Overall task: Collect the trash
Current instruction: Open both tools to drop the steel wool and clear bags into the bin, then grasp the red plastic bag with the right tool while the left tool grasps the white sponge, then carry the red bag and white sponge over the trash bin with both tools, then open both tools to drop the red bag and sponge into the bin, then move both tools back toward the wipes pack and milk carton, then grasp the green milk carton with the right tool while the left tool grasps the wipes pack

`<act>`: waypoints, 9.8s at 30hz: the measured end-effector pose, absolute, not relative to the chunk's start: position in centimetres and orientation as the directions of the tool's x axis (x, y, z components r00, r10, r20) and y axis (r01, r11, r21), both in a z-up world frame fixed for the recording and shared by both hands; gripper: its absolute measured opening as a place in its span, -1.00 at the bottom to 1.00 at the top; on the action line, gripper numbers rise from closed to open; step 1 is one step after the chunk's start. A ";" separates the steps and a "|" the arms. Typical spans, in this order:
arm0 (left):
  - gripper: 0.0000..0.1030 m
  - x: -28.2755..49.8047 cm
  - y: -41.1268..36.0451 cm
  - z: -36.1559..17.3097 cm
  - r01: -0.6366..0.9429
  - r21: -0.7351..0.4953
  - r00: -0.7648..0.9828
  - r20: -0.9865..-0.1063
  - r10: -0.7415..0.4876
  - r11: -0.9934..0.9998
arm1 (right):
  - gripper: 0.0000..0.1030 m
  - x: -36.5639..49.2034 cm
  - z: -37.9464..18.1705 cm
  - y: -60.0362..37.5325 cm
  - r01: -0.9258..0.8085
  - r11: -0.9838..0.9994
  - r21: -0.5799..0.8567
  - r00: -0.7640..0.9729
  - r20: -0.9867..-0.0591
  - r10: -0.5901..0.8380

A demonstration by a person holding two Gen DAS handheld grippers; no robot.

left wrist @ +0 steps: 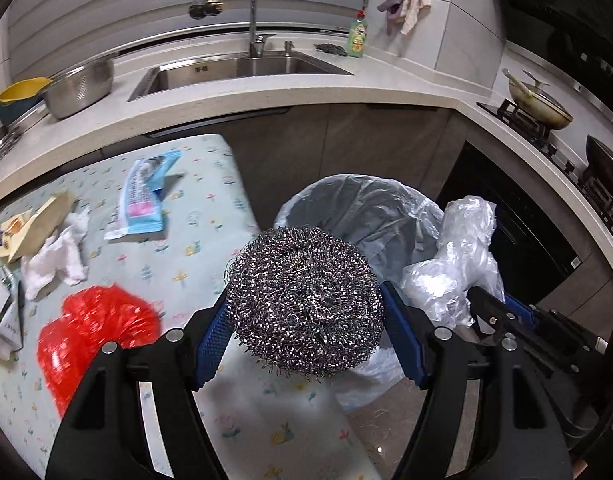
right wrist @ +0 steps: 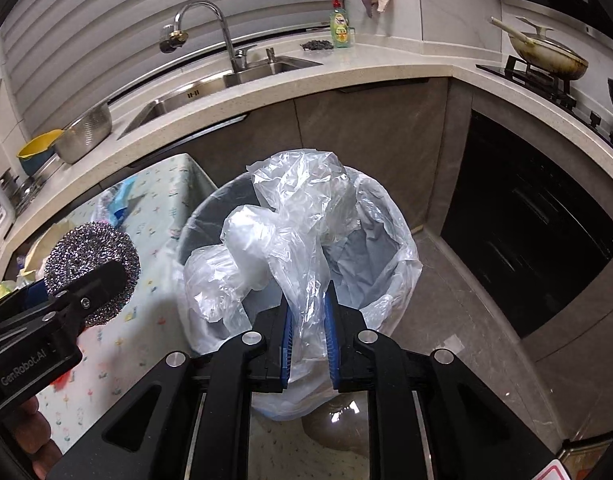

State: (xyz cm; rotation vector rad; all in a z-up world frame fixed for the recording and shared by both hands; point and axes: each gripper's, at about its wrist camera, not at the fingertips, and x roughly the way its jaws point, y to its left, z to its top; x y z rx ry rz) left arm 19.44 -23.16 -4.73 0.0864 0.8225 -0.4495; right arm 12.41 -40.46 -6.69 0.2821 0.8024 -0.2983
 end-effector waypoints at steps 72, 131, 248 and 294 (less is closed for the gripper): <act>0.80 15.6 8.9 -3.8 -0.019 -0.120 0.683 -0.726 -0.075 0.993 | 0.47 11.8 -3.1 -13.3 0.069 0.990 0.122 0.706 -0.707 0.038; 0.34 15.7 7.4 -1.5 0.053 -0.126 0.732 -0.670 -0.124 0.991 | -0.03 12.3 -2.7 -14.8 0.078 0.979 0.186 0.726 -0.684 0.072; 0.81 18.0 -2.4 -3.9 0.159 -0.074 0.681 -0.714 -0.163 0.985 | 0.44 12.5 -1.3 -23.9 0.162 0.968 0.192 0.770 -0.638 -0.003; 0.85 22.6 25.2 -8.6 -0.232 -0.182 0.656 -0.755 0.015 0.956 | 0.53 22.7 -10.2 7.0 -0.212 0.968 0.135 0.594 -0.769 0.237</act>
